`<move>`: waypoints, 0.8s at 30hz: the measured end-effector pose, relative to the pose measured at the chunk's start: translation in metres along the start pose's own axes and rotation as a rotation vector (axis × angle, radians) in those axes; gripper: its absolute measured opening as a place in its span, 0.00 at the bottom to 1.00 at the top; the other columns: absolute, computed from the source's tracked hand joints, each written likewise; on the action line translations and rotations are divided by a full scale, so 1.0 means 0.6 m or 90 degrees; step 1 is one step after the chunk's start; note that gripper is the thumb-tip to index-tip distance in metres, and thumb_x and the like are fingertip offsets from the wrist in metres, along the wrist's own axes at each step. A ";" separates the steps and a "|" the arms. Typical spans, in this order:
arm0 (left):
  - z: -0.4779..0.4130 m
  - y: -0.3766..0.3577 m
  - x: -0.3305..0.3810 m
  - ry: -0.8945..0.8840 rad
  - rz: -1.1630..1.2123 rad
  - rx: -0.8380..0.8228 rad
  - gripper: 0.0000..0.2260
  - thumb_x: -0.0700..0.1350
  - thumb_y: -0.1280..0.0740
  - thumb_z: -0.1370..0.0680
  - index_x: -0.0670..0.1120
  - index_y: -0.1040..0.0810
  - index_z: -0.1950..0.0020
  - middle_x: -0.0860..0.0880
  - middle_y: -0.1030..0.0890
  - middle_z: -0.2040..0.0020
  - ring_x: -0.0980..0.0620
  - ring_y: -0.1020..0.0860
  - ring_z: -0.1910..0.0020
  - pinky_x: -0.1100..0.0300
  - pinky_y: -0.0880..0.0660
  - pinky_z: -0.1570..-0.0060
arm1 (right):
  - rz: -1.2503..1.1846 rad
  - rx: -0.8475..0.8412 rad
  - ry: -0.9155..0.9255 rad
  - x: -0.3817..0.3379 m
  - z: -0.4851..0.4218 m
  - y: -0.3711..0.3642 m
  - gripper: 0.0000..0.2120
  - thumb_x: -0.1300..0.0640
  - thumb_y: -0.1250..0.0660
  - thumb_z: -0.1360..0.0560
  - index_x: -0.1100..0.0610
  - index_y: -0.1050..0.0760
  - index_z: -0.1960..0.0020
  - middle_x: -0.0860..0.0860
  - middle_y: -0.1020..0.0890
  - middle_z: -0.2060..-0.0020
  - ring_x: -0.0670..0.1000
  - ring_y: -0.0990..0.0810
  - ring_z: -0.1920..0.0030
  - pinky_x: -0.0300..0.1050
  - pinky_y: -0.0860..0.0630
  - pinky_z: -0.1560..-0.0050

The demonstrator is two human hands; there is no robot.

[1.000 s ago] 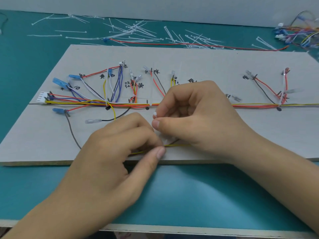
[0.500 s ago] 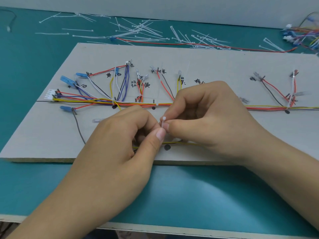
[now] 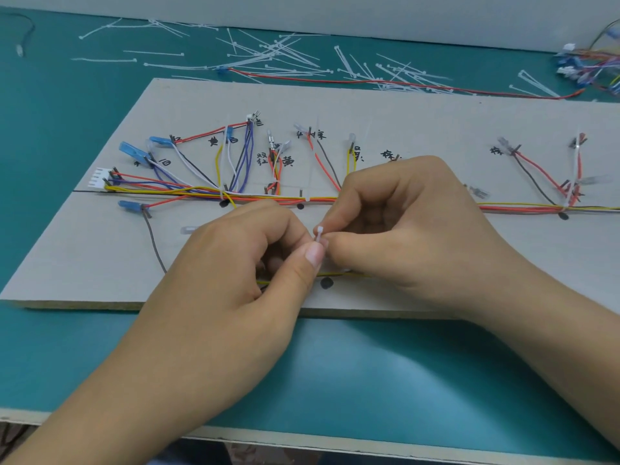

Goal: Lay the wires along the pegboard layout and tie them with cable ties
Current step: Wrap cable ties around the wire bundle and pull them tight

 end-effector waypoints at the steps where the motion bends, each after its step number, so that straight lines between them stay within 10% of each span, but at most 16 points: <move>1: 0.000 0.000 0.000 0.001 0.004 0.000 0.09 0.52 0.34 0.23 0.53 0.23 0.62 0.59 0.24 0.65 0.59 0.24 0.62 0.73 0.31 0.63 | 0.002 -0.002 0.001 0.000 0.001 -0.001 0.04 0.69 0.26 0.32 0.62 0.17 0.63 0.55 0.15 0.68 0.63 0.16 0.64 0.62 0.20 0.65; 10: 0.000 -0.002 -0.004 0.007 0.028 -0.005 0.08 0.52 0.34 0.23 0.52 0.22 0.61 0.57 0.22 0.64 0.57 0.24 0.62 0.72 0.31 0.64 | -0.037 -0.030 -0.037 -0.006 -0.002 0.004 0.07 0.61 0.30 0.29 0.63 0.18 0.63 0.51 0.19 0.73 0.46 0.22 0.71 0.42 0.24 0.67; 24: 0.001 -0.011 -0.016 0.014 0.044 0.017 0.04 0.55 0.32 0.24 0.57 0.19 0.54 0.56 0.20 0.63 0.56 0.24 0.66 0.70 0.32 0.68 | -0.063 -0.153 -0.092 -0.015 -0.009 0.026 0.03 0.69 0.26 0.27 0.65 0.17 0.59 0.65 0.18 0.67 0.52 0.22 0.68 0.44 0.23 0.65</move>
Point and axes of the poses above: each hand's wrist, its own z-axis away from the middle knuckle, its own y-axis out of the back of the hand, x = y × z, the point moved 3 cm from there along -z, towards the middle knuckle
